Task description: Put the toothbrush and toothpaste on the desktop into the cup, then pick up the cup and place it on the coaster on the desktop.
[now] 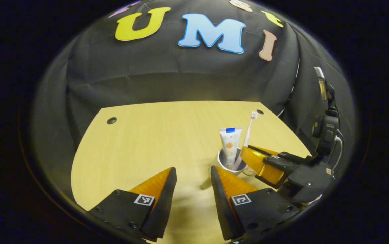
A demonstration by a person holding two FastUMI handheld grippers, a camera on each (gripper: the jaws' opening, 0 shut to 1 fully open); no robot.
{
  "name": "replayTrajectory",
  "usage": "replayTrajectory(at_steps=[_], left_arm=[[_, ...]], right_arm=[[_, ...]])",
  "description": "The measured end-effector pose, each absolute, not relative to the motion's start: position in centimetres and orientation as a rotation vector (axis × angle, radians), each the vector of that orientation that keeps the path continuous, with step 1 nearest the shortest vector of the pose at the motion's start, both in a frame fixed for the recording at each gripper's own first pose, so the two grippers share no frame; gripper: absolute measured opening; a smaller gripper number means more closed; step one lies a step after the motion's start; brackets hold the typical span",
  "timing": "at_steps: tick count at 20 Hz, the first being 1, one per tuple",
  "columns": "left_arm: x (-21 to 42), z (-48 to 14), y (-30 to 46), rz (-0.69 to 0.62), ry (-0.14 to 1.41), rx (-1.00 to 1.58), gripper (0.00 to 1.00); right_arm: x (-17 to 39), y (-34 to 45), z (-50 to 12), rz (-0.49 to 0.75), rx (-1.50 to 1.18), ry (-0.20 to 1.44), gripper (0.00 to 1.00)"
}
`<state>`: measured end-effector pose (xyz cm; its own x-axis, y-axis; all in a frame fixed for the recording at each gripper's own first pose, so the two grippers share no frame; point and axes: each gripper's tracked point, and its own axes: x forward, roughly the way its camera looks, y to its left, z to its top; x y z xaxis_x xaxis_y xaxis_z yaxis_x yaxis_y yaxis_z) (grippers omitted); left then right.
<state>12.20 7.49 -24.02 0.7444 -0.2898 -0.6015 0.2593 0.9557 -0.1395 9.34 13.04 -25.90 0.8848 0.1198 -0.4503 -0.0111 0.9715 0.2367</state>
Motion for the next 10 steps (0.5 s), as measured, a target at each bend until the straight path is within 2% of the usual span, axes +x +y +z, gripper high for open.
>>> replayTrajectory(at_steps=[1,3,4,5,6,7,10], left_arm=[[12.2,-24.3,7.2,-0.319,0.675,-0.043,0.71],[12.1,-24.9,6.8,-0.358,0.69,-0.02,0.68],[11.9,-25.0,6.6,-0.385,0.697,-0.005,0.71],[11.8,-25.0,6.2,-0.415,0.706,0.01,0.67],[11.8,-25.3,5.9,-0.445,0.716,0.025,0.71],[11.7,-25.6,5.7,-0.474,0.73,0.04,0.67],[11.5,-26.7,4.2,-0.562,0.768,0.109,0.67]], right_arm=[[9.2,12.8,-25.9,0.069,0.227,0.484,0.19],[8.7,12.4,-25.6,0.066,0.232,0.489,0.19],[8.4,12.0,-25.3,0.061,0.237,0.486,0.19],[8.1,11.5,-25.1,0.055,0.242,0.485,0.19],[7.9,10.9,-25.0,0.047,0.243,0.486,0.19],[7.7,10.3,-25.0,0.038,0.244,0.489,0.19],[7.1,8.2,-25.0,0.005,0.259,0.501,0.19]])
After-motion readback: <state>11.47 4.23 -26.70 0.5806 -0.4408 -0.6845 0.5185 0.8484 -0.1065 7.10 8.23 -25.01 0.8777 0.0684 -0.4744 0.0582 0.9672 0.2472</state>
